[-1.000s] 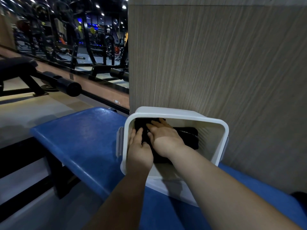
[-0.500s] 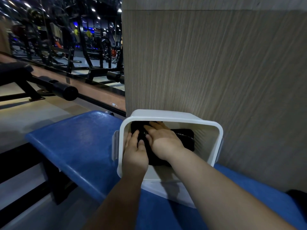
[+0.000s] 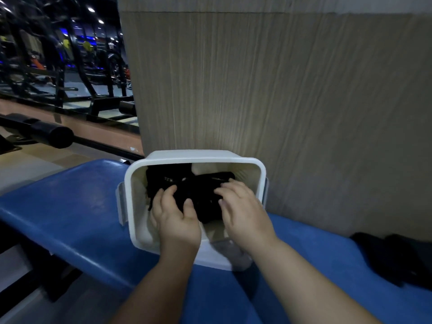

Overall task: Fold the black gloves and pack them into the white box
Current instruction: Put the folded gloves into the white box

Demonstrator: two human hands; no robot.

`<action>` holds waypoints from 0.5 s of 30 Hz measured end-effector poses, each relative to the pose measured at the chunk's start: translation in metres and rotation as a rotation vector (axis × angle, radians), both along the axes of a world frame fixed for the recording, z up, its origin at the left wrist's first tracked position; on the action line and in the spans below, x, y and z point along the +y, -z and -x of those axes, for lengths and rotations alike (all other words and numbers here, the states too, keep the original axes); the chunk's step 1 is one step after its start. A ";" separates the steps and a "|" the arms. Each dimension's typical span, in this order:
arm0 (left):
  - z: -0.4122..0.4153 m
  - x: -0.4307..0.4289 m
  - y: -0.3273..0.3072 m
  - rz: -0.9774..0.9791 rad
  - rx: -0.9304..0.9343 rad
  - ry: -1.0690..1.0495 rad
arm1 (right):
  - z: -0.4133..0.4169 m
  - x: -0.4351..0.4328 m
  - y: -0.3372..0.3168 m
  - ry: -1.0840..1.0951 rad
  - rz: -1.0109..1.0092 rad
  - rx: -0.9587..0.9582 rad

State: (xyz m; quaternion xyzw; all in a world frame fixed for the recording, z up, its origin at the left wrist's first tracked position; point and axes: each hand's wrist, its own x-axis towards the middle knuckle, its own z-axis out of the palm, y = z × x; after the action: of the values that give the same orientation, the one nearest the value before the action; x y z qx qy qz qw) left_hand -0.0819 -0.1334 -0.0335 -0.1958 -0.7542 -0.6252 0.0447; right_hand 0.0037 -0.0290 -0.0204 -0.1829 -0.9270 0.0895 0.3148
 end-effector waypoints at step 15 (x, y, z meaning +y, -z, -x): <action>-0.170 0.112 0.056 0.286 -0.019 0.689 | -0.243 0.075 0.061 0.607 0.039 -0.003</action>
State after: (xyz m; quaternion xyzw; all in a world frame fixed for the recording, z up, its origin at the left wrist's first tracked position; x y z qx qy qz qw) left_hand 0.0885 -0.0213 -0.0898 -0.4368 -0.7240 -0.4938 -0.2032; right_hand 0.2470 0.0459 -0.0816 -0.4578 -0.8285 0.0090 0.3223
